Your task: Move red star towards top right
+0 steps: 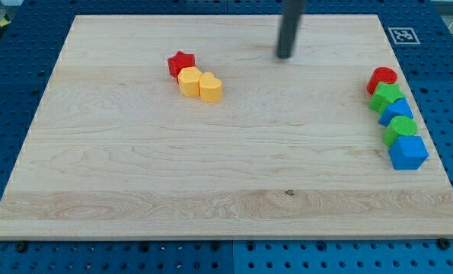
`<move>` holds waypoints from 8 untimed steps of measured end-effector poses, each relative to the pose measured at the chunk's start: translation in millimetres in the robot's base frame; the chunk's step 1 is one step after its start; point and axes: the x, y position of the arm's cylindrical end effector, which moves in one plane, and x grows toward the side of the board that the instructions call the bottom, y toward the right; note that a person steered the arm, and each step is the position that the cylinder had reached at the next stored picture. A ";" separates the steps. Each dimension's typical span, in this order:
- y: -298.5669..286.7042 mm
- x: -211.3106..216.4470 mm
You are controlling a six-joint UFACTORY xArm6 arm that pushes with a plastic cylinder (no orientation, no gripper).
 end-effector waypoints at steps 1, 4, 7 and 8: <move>-108.1 -8.2; -198.8 38.8; -167.6 49.3; -151.5 58.6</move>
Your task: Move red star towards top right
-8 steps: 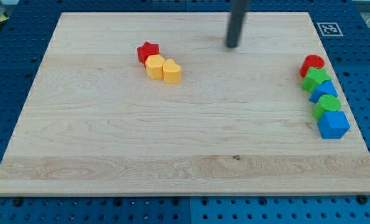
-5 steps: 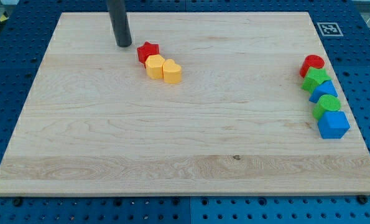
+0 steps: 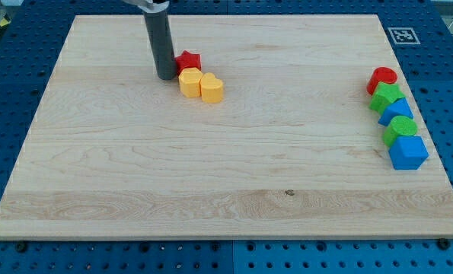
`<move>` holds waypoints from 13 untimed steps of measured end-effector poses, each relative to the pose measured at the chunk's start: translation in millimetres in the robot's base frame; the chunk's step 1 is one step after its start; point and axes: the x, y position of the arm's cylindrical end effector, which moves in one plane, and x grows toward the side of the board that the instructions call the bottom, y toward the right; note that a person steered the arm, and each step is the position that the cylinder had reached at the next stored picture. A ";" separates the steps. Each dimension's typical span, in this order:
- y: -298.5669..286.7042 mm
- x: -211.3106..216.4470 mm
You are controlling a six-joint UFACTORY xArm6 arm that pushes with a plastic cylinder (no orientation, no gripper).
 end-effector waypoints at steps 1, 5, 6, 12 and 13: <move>12.4 -2.7; 110.9 -57.6; 136.2 -57.4; 228.4 -50.2; 240.0 -60.8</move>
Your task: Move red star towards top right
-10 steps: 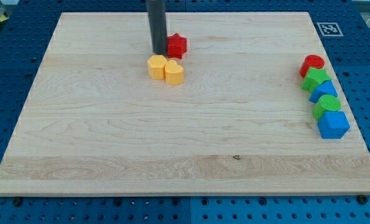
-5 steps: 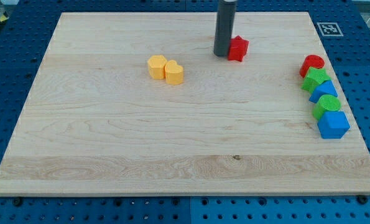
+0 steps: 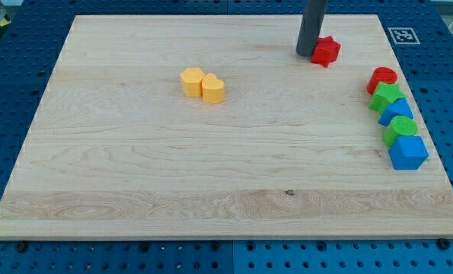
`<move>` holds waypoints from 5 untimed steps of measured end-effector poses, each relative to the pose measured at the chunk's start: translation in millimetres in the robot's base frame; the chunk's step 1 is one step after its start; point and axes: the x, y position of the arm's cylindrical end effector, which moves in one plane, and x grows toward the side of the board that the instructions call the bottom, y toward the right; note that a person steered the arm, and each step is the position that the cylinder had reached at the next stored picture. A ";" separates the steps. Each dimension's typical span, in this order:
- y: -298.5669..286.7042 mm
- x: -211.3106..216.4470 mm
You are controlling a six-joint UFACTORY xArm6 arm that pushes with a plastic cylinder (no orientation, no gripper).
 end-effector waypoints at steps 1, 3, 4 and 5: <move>11.4 -16.4; 45.0 -22.9; 41.4 -22.9; 16.7 -22.8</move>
